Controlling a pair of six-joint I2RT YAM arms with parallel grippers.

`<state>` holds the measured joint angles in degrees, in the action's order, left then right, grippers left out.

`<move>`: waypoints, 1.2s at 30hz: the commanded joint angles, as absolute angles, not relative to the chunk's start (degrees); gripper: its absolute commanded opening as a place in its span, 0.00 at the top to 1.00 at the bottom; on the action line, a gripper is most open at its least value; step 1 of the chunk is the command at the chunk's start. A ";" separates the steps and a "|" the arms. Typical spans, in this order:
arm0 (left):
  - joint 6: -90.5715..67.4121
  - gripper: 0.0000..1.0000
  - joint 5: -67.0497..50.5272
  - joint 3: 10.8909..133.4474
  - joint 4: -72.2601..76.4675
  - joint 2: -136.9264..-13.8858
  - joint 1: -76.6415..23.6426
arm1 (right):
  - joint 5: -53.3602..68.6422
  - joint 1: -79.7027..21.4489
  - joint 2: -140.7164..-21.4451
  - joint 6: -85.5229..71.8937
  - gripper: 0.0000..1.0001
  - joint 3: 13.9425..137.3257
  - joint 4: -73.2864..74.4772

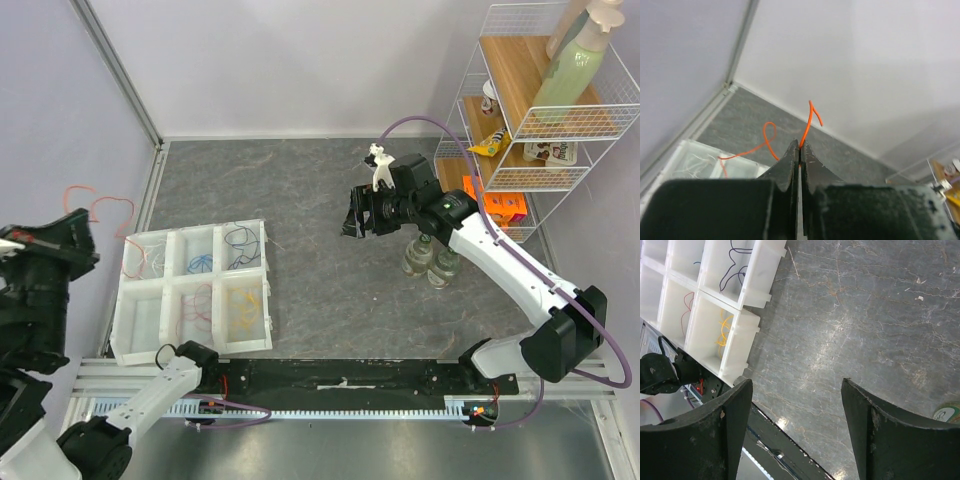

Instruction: Untangle the cables

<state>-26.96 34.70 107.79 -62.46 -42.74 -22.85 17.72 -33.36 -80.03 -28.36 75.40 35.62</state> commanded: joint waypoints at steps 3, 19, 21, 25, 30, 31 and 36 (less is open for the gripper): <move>-18.63 0.99 51.13 108.56 -66.17 -49.47 -22.76 | 19.16 -33.40 -79.90 -27.42 0.21 76.82 34.63; -34.20 0.98 65.56 71.36 -70.14 -45.26 -18.20 | 18.28 -33.13 -74.18 -27.25 0.21 73.92 36.73; -27.98 0.98 66.53 73.90 -65.86 -45.18 -17.84 | 18.11 -33.14 -74.00 -27.51 0.21 74.09 36.83; -14.62 0.98 67.76 80.32 -56.10 -45.26 -17.75 | 18.54 -33.13 -74.44 -27.95 0.21 74.44 36.83; -6.52 0.98 68.99 85.95 -50.98 -46.84 -17.84 | 18.81 -33.22 -75.06 -28.65 0.21 74.97 36.56; -4.50 0.98 69.34 86.04 -49.41 -46.85 -17.84 | 18.81 -33.22 -75.06 -28.74 0.21 75.06 36.39; 7.56 0.98 71.19 77.10 -36.66 -43.95 -17.75 | 18.72 -33.13 -74.97 -28.74 0.21 74.53 36.39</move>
<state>-4.10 68.42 82.91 -47.70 -45.17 -18.06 18.20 -33.26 -75.46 -28.51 73.73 36.99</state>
